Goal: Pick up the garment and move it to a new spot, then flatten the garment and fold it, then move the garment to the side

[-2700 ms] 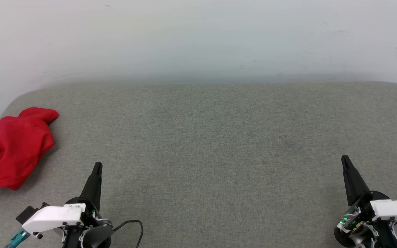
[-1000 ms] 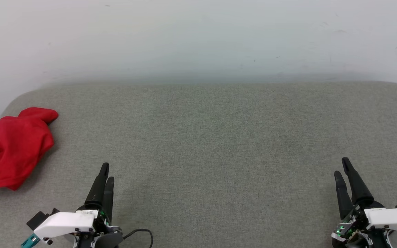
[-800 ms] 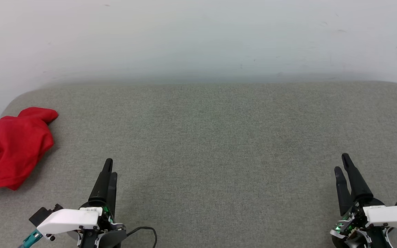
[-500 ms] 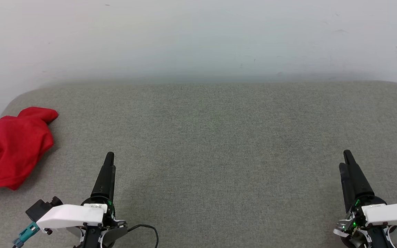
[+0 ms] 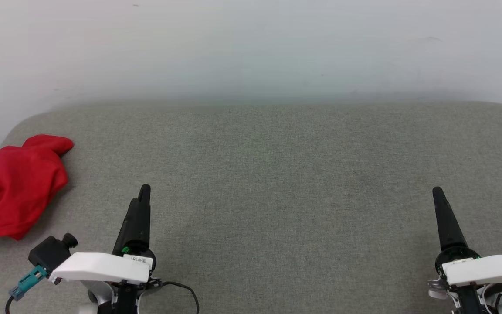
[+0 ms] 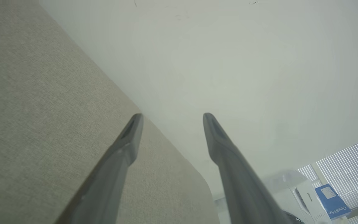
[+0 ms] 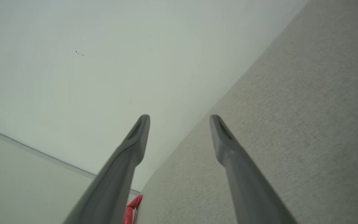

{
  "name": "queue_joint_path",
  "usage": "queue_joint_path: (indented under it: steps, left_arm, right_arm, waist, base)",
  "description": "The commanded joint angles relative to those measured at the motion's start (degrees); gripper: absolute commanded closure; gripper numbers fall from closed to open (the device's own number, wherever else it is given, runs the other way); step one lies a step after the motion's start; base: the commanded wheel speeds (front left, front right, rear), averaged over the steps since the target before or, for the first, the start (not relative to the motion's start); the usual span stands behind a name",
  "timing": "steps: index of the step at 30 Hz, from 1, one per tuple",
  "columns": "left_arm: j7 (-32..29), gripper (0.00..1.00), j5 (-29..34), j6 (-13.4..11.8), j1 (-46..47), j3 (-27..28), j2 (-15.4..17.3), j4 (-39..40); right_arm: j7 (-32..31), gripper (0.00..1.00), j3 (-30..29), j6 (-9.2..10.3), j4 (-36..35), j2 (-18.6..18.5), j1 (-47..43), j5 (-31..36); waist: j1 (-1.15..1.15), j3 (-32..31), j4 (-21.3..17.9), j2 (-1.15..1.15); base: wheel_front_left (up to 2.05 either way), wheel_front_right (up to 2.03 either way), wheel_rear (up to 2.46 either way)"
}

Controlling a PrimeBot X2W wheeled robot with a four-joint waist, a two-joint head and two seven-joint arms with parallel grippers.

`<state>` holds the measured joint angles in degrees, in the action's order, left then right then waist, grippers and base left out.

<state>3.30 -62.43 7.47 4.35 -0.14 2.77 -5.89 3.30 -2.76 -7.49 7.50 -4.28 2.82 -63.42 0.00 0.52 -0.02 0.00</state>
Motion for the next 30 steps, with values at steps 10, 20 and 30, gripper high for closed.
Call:
queue_joint_path:
  steps: [10, 20, 30]
  left_arm:
    - [2.1, 0.0, 13.5, 0.0, 0.4, -1.1, 0.1, 1.8]
    - [3.9, 0.0, 25.3, -0.5, -0.1, -2.2, 0.1, 1.5]
    - [5.5, 0.0, 33.6, -0.9, -0.2, -2.6, 0.3, 1.6]
  right_arm:
    - [0.8, 0.0, -0.3, -0.01, -3.2, 0.6, -0.1, 14.2]
    - [0.2, 0.0, -0.1, 0.0, -5.7, 0.7, -1.1, 27.9]
    - [-0.5, 0.0, -0.5, 0.0, -7.4, 1.1, -1.9, 36.7]
  waist:
    - [0.0, 0.2, -0.1, 0.0]
    - [0.0, 0.3, -0.1, 0.0]
    - [0.0, 0.7, 0.1, 0.0]
  base:
    - [0.0, 0.0, 0.0]
    - [0.0, 0.0, 0.0]
    - [0.0, 0.0, 0.0]
